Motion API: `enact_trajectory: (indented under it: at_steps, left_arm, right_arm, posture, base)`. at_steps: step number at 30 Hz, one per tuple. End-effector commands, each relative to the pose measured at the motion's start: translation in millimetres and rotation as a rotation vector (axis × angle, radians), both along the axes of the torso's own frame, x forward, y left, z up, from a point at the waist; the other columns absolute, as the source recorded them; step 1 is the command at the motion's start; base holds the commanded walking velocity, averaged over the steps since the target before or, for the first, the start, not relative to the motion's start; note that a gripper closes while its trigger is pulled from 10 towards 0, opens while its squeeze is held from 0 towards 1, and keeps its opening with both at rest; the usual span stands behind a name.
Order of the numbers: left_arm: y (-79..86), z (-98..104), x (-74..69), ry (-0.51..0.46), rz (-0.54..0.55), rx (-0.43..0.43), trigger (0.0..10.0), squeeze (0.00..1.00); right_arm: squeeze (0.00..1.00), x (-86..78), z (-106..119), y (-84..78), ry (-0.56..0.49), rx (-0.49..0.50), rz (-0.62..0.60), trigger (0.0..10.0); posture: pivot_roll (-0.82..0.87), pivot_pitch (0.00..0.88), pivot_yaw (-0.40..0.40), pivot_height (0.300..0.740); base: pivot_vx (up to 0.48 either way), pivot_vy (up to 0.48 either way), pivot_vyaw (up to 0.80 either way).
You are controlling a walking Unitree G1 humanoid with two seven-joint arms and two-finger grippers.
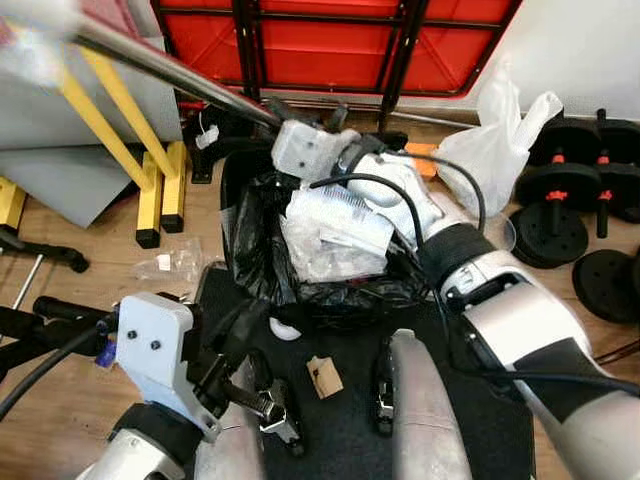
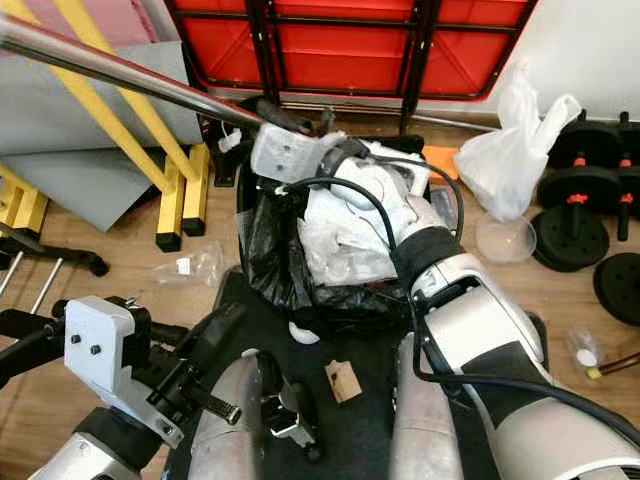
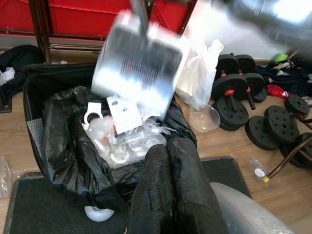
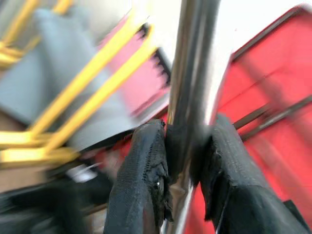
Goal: Sweep floor
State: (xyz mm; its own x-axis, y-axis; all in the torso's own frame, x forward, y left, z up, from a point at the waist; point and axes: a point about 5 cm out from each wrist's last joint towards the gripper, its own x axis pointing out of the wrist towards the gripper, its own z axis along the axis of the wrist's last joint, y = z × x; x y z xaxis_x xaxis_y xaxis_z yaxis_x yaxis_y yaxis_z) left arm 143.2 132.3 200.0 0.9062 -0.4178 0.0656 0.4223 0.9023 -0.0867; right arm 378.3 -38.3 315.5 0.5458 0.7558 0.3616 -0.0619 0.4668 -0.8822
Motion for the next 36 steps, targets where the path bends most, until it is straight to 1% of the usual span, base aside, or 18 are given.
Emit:
enact_trajectory:
  at_steps: [1,6,8,9,11,12,13,14,15,16,19,21,26,28,29,31,34,36]
  left_arm:
    - [1.7,-2,-1.3,0.027,0.039,0.000,10.0,0.00]
    - [1.6,-2,-0.9,0.026,0.040,0.000,10.0,0.00]
    - [1.3,-2,-0.5,0.027,0.040,-0.001,10.0,0.00]
    - [1.3,-2,-0.5,0.027,0.040,-0.001,10.0,0.00]
    - [1.1,-2,-0.1,0.027,0.041,0.000,10.0,0.00]
    - [1.1,-2,-0.1,0.027,0.041,0.000,10.0,0.00]
    - [1.0,-2,0.2,0.028,0.041,0.000,10.0,0.00]
    - [1.0,-2,0.2,0.028,0.041,0.000,10.0,0.00]
    - [1.0,-2,0.4,0.029,0.042,0.001,10.0,0.00]
    - [1.0,-2,0.4,0.029,0.042,0.001,10.0,0.00]
    - [1.9,-4,2.3,0.034,0.047,-0.006,10.0,0.00]
    - [1.9,-4,2.3,0.034,0.047,-0.006,10.0,0.00]
    - [3.3,-8,6.0,0.042,0.050,-0.009,10.0,0.00]
    - [4.2,-10,8.4,0.046,0.053,-0.010,10.0,0.00]
    - [5.8,-12,11.6,0.049,0.065,-0.016,10.0,0.00]
    - [8.4,-14,15.9,0.048,0.090,-0.022,10.0,0.00]
    - [9.9,-15,18.6,0.045,0.106,-0.024,10.0,0.00]
    - [12.6,-16,23.3,0.039,0.131,-0.027,10.0,0.00]
  right_arm:
    - [0.00,-18.9,35,12.3,-0.194,0.000,0.098,10.0]
    - [0.00,-19.4,41,9.8,-0.202,-0.004,0.095,10.0]
    - [0.00,-14.2,48,2.2,-0.101,0.127,0.090,10.0]
    - [0.00,-14.2,48,2.2,-0.101,0.127,0.090,10.0]
    - [0.00,-4.6,53,-10.5,0.047,0.291,0.080,10.0]
    - [0.00,-4.6,53,-10.5,0.047,0.291,0.080,10.0]
    - [0.00,0.0,54,-16.3,0.107,0.365,0.071,10.0]
    - [0.00,0.0,54,-16.3,0.107,0.365,0.071,10.0]
    - [0.00,5.5,57,-27.2,0.181,0.458,0.058,10.0]
    - [0.00,5.5,57,-27.2,0.181,0.458,0.058,10.0]
    - [0.00,11.9,67,-60.7,0.285,0.659,0.049,10.0]
    - [0.00,11.9,67,-60.7,0.285,0.659,0.049,10.0]
    - [0.00,9.6,70,-80.7,0.305,0.736,0.053,10.0]
    - [0.00,6.6,65,-88.8,0.323,0.761,0.052,10.0]
    - [0.00,2.0,53,-93.7,0.367,0.778,0.054,10.0]
    - [0.00,-6.1,32,-95.7,0.441,0.781,0.052,10.0]
    - [0.00,-9.3,21,-95.8,0.482,0.786,0.047,10.0]
    - [0.00,-14.1,1,-98.1,0.539,0.793,0.023,10.0]
  posture:
    - [0.01,0.331,-0.019,0.630]
    - [0.00,0.328,-0.019,0.630]
    - [0.00,0.324,-0.020,0.630]
    - [0.00,0.324,-0.020,0.630]
    - [0.00,0.317,-0.022,0.630]
    - [0.00,0.317,-0.022,0.630]
    - [0.00,0.312,-0.023,0.630]
    - [0.00,0.312,-0.023,0.630]
    - [0.00,0.301,-0.022,0.630]
    - [0.00,0.301,-0.022,0.630]
    - [-0.01,0.277,-0.022,0.640]
    - [-0.01,0.277,-0.022,0.640]
    - [-0.02,0.234,-0.027,0.655]
    - [-0.02,0.217,-0.032,0.660]
    - [-0.03,0.194,-0.039,0.665]
    - [-0.03,0.180,-0.040,0.675]
    - [-0.04,0.165,-0.042,0.680]
    - [-0.05,0.147,-0.043,0.690]
  base:
    - [0.000,0.000,0.00]
    - [0.000,0.000,0.00]
    - [0.000,0.000,0.00]
    - [0.000,0.000,0.00]
    - [0.000,0.000,0.00]
    - [0.000,0.000,0.00]
    - [0.000,0.000,0.00]
    - [0.000,0.000,0.00]
    - [0.000,0.000,0.00]
    - [0.000,0.000,0.00]
    - [0.000,0.000,0.00]
    - [0.000,0.000,0.00]
    - [0.000,0.000,0.00]
    - [0.000,0.000,0.00]
    - [0.000,0.000,0.00]
    - [0.000,0.000,0.00]
    - [0.000,0.000,0.00]
    - [0.000,0.000,0.00]
